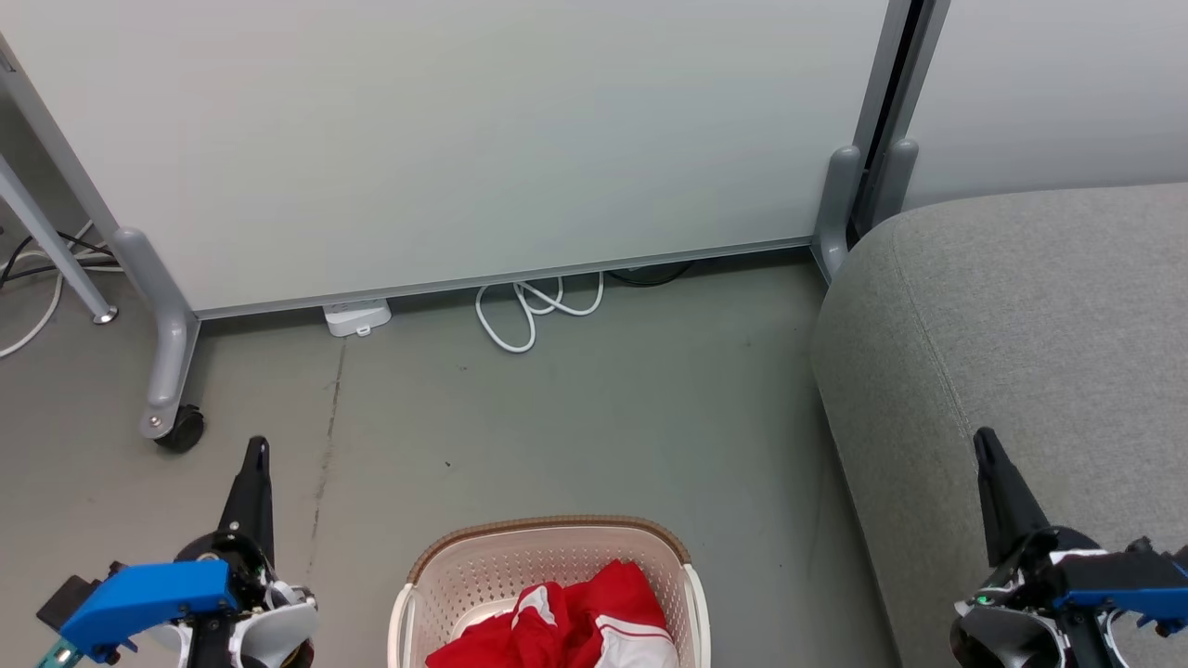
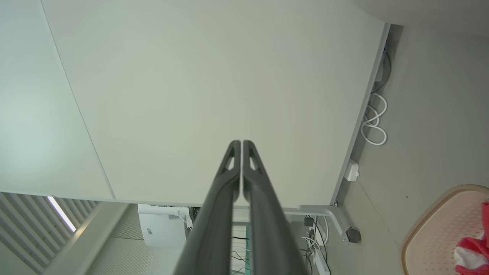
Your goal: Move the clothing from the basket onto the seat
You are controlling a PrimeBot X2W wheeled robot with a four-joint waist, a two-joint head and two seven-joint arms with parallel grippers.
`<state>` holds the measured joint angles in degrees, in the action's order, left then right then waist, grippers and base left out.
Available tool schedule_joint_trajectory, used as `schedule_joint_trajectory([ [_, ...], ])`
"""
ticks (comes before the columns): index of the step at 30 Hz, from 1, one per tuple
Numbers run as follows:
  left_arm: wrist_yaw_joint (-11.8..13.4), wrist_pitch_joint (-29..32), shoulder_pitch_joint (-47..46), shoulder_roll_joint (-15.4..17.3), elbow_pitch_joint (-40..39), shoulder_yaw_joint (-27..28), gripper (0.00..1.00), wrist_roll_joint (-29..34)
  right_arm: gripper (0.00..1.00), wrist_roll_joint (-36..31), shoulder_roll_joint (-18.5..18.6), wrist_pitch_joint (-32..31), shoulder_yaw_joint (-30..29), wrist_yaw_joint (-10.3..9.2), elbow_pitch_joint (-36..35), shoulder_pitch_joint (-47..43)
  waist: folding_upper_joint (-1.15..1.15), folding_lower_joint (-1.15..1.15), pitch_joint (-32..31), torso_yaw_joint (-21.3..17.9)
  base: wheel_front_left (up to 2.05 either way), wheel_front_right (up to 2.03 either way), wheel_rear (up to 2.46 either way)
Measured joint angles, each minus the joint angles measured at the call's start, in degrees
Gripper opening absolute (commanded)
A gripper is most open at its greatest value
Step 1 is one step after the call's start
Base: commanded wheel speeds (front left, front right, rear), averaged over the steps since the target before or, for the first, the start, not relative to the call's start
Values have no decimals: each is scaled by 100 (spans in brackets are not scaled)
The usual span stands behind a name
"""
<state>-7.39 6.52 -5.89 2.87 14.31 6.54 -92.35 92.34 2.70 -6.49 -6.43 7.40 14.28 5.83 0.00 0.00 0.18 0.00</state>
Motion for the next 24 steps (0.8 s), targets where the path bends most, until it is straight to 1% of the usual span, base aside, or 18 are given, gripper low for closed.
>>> schedule_joint_trajectory([
  [5, 2, -16, 292, -54, 255, -9, 100, 0, 100, 0, -52, 8, 24, -9, 233, -244, 0, 0, 0, 0, 0, 0, 0],
  [9, 2, -123, 336, -67, 250, -97, 100, 24, 100, -57, -55, 114, 88, -9, 218, -287, 0, 0, 0, 0, 0, 0, 0],
  [14, 3, -266, 336, -67, 226, -176, 100, 200, 100, -240, -55, 257, 120, -9, 174, -288, 0, 0, -2, -2, 0, 0, 0],
  [18, 41, -374, 336, -66, 200, -216, 100, 464, 100, -499, -55, 369, 123, -9, 144, -289, 0, 0, -6, -3, 0, 0, 0],
  [24, 187, -519, 336, -64, 102, -327, 100, 1051, 100, -991, -54, 514, 145, -9, 99, -300, 0, 0, -10, -7, 0, 0, 0],
])
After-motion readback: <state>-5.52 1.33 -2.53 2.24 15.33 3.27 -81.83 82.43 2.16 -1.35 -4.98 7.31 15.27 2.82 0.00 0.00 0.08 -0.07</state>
